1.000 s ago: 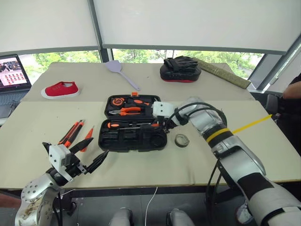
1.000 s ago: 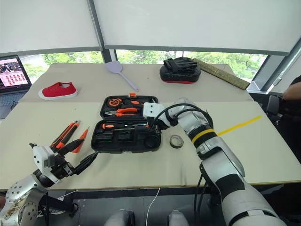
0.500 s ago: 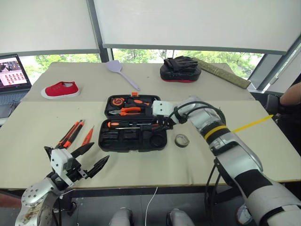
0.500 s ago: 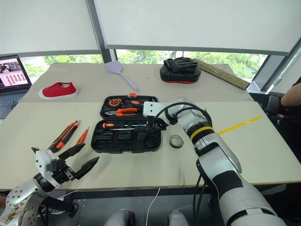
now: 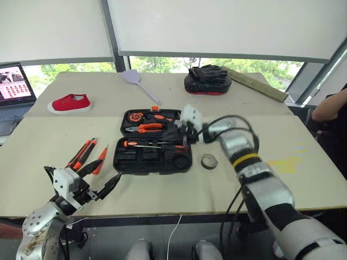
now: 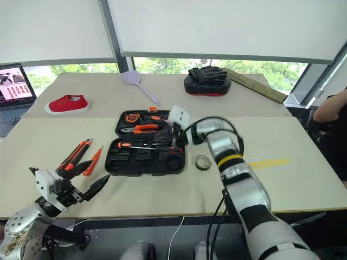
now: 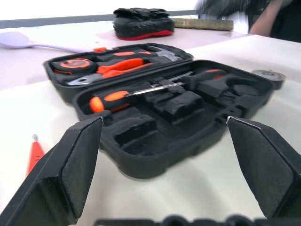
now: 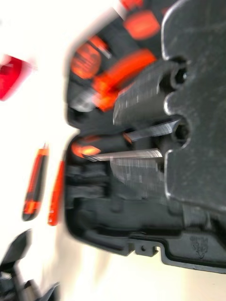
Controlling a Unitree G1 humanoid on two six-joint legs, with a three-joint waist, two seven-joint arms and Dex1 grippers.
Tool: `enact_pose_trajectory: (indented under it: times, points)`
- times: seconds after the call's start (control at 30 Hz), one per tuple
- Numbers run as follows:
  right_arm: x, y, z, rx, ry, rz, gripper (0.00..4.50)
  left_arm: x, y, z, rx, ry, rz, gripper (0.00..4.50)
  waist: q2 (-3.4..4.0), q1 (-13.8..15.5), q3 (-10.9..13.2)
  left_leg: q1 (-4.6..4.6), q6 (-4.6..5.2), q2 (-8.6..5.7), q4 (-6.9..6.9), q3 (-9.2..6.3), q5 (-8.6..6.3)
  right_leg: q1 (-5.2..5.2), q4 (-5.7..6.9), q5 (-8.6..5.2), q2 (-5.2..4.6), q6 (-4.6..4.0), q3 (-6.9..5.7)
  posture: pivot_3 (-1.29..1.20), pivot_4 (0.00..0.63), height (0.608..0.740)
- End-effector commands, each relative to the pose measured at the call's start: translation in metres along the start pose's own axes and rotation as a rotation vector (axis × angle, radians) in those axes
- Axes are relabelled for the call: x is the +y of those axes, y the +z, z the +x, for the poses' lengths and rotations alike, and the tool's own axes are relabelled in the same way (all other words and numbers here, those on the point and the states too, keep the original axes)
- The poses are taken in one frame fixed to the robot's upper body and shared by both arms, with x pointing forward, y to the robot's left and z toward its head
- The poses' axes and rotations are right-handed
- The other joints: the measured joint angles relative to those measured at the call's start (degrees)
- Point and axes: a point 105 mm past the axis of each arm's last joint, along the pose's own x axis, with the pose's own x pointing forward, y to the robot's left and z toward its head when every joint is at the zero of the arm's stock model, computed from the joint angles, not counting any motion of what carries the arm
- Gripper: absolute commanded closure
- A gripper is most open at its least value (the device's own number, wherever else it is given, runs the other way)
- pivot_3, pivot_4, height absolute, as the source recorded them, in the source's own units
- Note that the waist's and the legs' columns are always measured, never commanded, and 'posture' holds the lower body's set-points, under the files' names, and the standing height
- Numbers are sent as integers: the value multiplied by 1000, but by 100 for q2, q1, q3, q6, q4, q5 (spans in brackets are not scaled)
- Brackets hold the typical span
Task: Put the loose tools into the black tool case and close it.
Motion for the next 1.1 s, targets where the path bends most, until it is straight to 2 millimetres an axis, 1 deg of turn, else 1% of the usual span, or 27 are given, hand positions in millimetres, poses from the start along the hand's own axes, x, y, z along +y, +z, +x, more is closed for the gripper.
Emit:
enact_pose_trajectory:
  times: [0.03, 0.13, 0.2, 0.27, 0.37, 0.5, 0.53, 0.6, 0.67, 0.73, 0.8, 0.87, 0.97, 1.1]
  points:
    - [-4, 6, 3, -11, -27, -45, 4457, 7, 1, -2, 15, 33, 25, 0, 1, -9, 1, -1, 0, 0, 0, 2, 0, -3, 0, 1, 0, 1, 2, 0, 150, 740]
    - [2, -10, 9, 52, -18, -32, 4457, 5, -2, -2, 22, 33, 20, 0, 1, -20, 0, 1, 0, 5, 0, 3, 0, -2, 1, 0, 5, 0, 1, 0, 150, 740]
    - [1, -16, 12, 69, -35, -5, 4457, 4, -3, -1, 23, 34, 18, 0, 1, -34, 0, 3, 0, 5, -1, 3, 0, -2, 3, 0, 5, -1, 1, 0, 150, 740]
    - [-1, -16, 14, 62, -55, 42, 4457, 1, -4, -1, 24, 33, 16, 0, 0, -48, 0, 8, -1, 5, -1, 3, 0, 1, 9, -1, 5, -1, 2, 0, 150, 740]
    - [-1, -6, 17, 23, -31, 64, 4457, -4, -6, -2, 28, 25, 10, 0, 0, -77, 0, 17, -3, 4, 0, 3, 1, 2, 22, -2, 3, -4, 2, 0, 150, 740]
    - [7, 23, 11, -109, 88, 59, 4457, -7, -8, -5, 35, 23, 5, 0, 0, -112, 1, 19, -4, 6, 0, 3, 2, -2, 38, -7, 3, -11, 2, 0, 150, 740]
    - [8, 27, 8, -128, 100, 53, 4457, -7, -8, -5, 36, 24, 4, 0, 0, -114, 1, 19, -4, 6, 0, 3, 2, -3, 40, -8, 3, -12, 2, 0, 150, 740]
    - [1, 35, 5, -163, 59, 56, 4457, -6, -8, -5, 37, 30, 3, 0, 0, -123, 1, 18, -4, 6, -1, 2, 2, -4, 41, -8, 3, -12, 2, 0, 150, 740]
    - [-8, 37, 5, -168, -13, 74, 4457, -4, -8, -3, 33, 34, 2, 0, 0, -124, 1, 20, -4, 7, 0, 2, 2, -3, 41, -8, 3, -12, 1, 0, 150, 740]
    - [-13, 28, 8, -114, -67, 58, 4457, -6, -7, 3, 29, 20, 9, 0, 0, -121, 1, 20, -8, 6, 0, 2, -1, -4, 41, -8, 2, -13, 0, 0, 150, 740]
    - [-14, 20, 11, -74, -94, 55, 4457, -8, -6, 7, 29, 3, 16, 0, 0, -121, 1, 20, -33, 6, -1, 2, -16, -4, 41, -9, 2, -14, 0, 0, 150, 740]
    - [-13, 13, 15, -36, -102, 50, 4457, -9, -4, 9, 19, 5, 14, 0, 0, -129, 1, 20, -32, 5, 0, 3, -15, -4, 41, -9, 2, -14, 0, 0, 150, 740]
    - [-7, 0, 23, 22, -93, 48, 4457, -8, -3, 9, 6, 20, 11, 0, 0, -151, 1, 19, -5, 5, -2, 3, 1, -5, 41, -10, 3, -14, 2, 0, 150, 740]
    - [4, -12, 33, 70, -55, 43, 4457, -10, -1, 6, 3, 24, 0, 0, 0, -169, 1, 21, -5, 7, -5, 3, 1, -5, 43, -10, 5, -15, 2, 0, 150, 740]
